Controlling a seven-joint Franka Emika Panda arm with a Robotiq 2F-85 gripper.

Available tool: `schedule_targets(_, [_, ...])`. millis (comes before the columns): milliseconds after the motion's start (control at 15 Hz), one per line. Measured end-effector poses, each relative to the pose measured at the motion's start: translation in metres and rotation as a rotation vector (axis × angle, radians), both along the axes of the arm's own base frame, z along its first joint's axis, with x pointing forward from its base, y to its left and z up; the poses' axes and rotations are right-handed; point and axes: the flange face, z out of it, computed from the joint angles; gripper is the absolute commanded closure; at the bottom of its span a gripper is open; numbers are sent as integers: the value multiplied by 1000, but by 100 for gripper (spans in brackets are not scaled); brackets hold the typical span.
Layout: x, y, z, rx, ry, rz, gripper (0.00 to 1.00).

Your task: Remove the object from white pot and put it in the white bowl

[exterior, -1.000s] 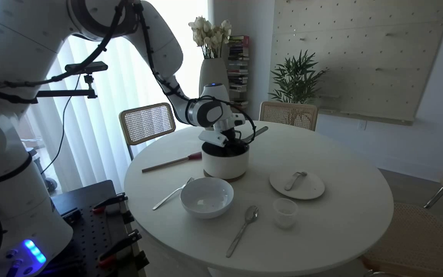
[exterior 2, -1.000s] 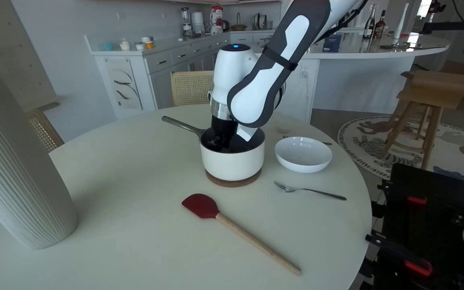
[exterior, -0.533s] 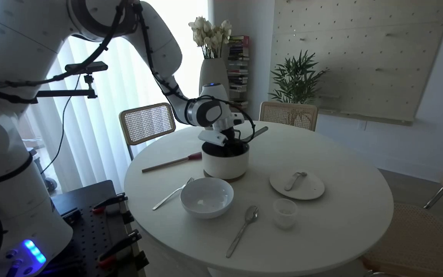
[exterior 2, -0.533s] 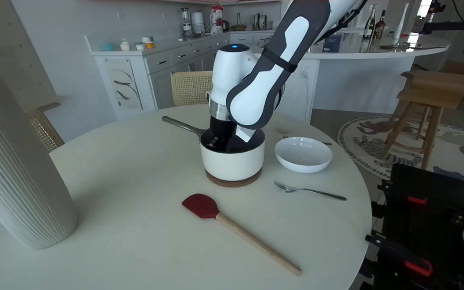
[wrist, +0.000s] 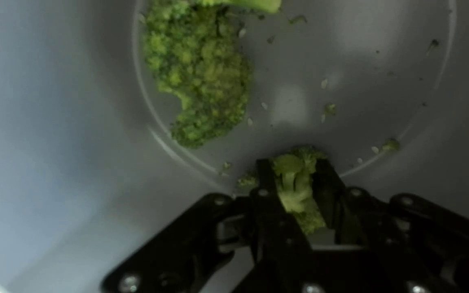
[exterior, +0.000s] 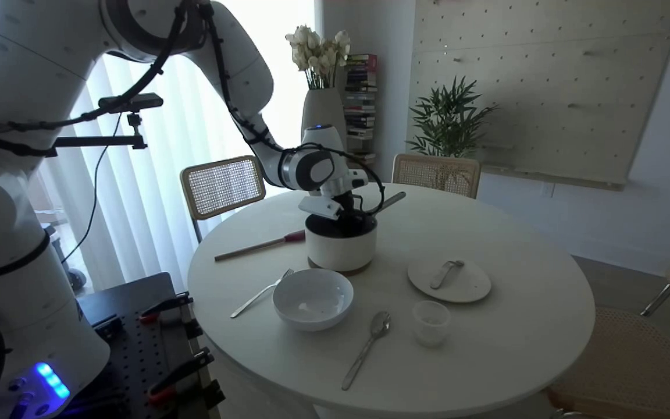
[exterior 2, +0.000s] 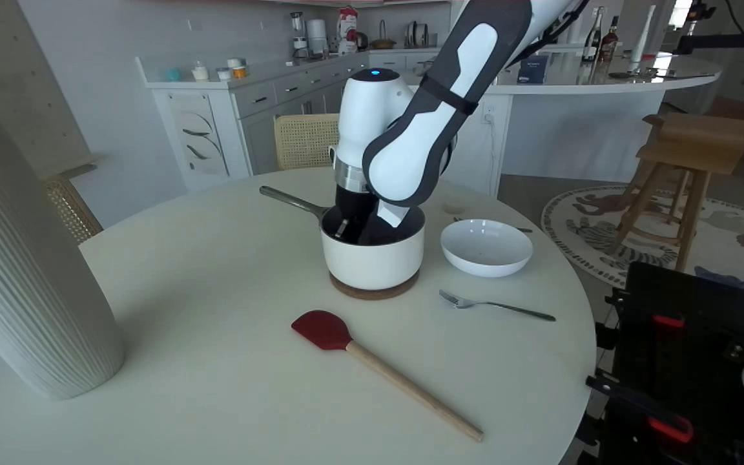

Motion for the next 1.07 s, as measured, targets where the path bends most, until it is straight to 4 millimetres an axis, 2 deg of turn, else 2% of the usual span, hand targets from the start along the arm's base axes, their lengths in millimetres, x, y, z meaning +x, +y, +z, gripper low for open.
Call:
schedule_targets(600, [1,-7,3,-16,-6,-24,94])
schedule_targets(1067, [4,-22,26,-23,-23,-51,94])
